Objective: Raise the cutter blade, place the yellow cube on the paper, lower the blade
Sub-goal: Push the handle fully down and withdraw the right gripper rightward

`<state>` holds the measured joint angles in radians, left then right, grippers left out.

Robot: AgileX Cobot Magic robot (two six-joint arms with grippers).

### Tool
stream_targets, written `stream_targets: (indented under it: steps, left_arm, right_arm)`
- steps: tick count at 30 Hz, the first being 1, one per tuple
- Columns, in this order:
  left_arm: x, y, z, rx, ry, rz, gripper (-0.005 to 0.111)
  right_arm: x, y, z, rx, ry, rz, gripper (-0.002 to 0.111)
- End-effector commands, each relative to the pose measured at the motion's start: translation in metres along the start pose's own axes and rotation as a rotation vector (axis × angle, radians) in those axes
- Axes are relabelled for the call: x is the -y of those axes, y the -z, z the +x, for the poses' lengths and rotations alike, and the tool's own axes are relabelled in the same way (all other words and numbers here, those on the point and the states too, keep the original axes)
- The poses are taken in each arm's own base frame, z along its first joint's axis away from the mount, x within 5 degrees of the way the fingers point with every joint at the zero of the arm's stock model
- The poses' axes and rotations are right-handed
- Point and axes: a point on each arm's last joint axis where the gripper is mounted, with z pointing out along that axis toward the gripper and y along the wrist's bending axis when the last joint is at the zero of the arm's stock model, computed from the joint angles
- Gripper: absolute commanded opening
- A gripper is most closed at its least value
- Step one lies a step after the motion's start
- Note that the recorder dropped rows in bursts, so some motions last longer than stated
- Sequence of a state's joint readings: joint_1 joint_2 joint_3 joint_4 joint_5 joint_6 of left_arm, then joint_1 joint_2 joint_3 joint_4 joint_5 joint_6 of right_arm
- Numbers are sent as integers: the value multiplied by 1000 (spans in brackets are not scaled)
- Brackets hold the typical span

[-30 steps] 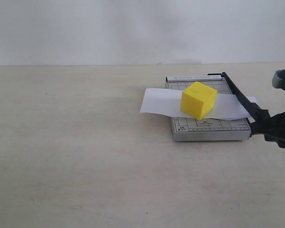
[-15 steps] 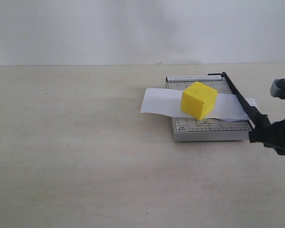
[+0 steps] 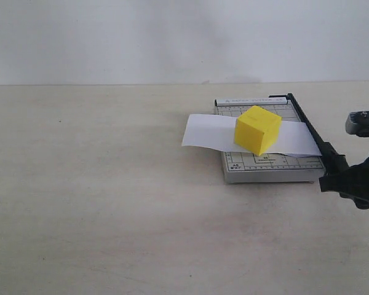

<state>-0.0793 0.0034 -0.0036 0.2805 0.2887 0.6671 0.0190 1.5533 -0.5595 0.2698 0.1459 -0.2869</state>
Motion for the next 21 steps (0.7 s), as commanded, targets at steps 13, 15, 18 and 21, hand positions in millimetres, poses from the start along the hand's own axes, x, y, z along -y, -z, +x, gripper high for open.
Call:
stream_targets:
  steps: [13, 15, 18, 21]
  left_arm:
    - [1, 0, 0, 2, 5, -4, 4]
    - [1, 0, 0, 2, 5, -4, 4]
    - [1, 0, 0, 2, 5, -4, 4]
    - [1, 0, 0, 2, 5, -4, 4]
  right_arm:
    - [4, -4, 17, -106, 32, -4, 60]
    - [4, -4, 18, -107, 30, -4, 69]
    - [4, -4, 16, -101, 30, -3, 65]
    - [4, -3, 15, -86, 30, 0, 65]
